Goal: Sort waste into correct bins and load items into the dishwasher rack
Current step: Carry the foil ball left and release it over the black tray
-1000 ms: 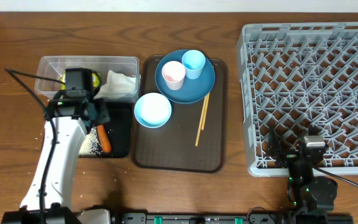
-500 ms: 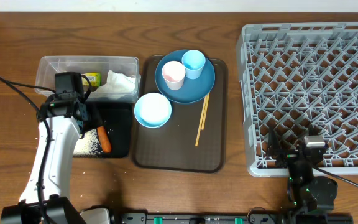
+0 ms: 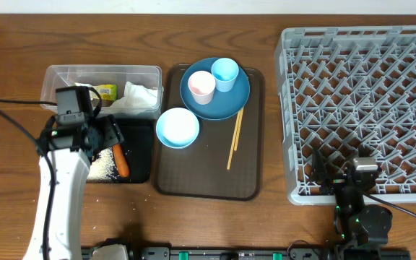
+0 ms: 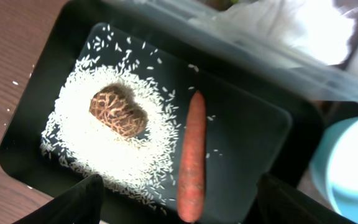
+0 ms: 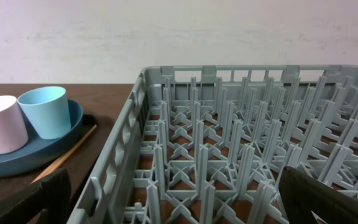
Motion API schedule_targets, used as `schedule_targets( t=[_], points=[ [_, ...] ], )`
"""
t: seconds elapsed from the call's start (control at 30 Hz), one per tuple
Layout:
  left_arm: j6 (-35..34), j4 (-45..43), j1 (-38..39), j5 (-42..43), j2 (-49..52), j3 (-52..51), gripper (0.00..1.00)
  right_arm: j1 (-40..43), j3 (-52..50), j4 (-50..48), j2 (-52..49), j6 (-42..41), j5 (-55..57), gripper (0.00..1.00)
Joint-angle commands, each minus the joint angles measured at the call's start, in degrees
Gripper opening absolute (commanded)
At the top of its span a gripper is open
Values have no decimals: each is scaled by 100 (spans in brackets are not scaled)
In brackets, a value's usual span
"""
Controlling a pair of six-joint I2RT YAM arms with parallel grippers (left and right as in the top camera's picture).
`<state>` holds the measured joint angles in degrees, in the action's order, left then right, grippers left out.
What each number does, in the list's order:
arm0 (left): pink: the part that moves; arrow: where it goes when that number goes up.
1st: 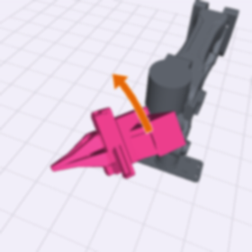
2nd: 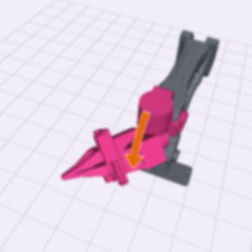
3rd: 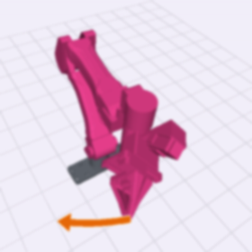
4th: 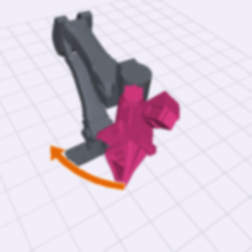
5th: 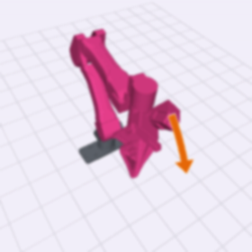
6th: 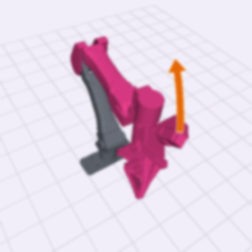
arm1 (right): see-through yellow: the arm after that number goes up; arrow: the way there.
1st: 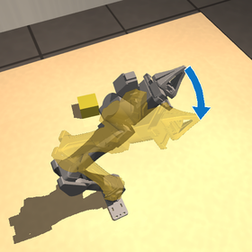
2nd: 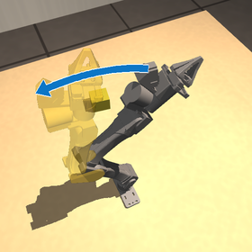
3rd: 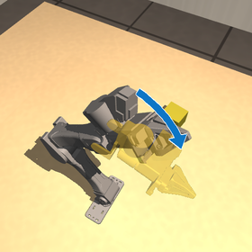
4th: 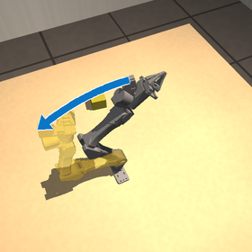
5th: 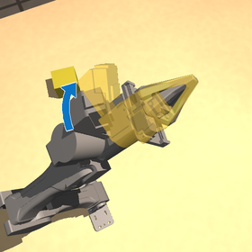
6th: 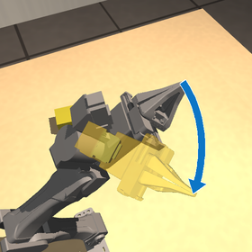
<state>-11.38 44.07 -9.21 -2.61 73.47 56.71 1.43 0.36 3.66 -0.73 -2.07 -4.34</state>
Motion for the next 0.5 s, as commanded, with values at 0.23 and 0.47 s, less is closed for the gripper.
schedule_targets(
  t=[0.23,0.47],
  points=[
    [-31,68,-20,1416,-221,138,73,0,-4,24,9,87,-17,99],
    [-33,59,-20,2017,-221,138,66,0,-4,24,9,87,-17,99]
  ],
)
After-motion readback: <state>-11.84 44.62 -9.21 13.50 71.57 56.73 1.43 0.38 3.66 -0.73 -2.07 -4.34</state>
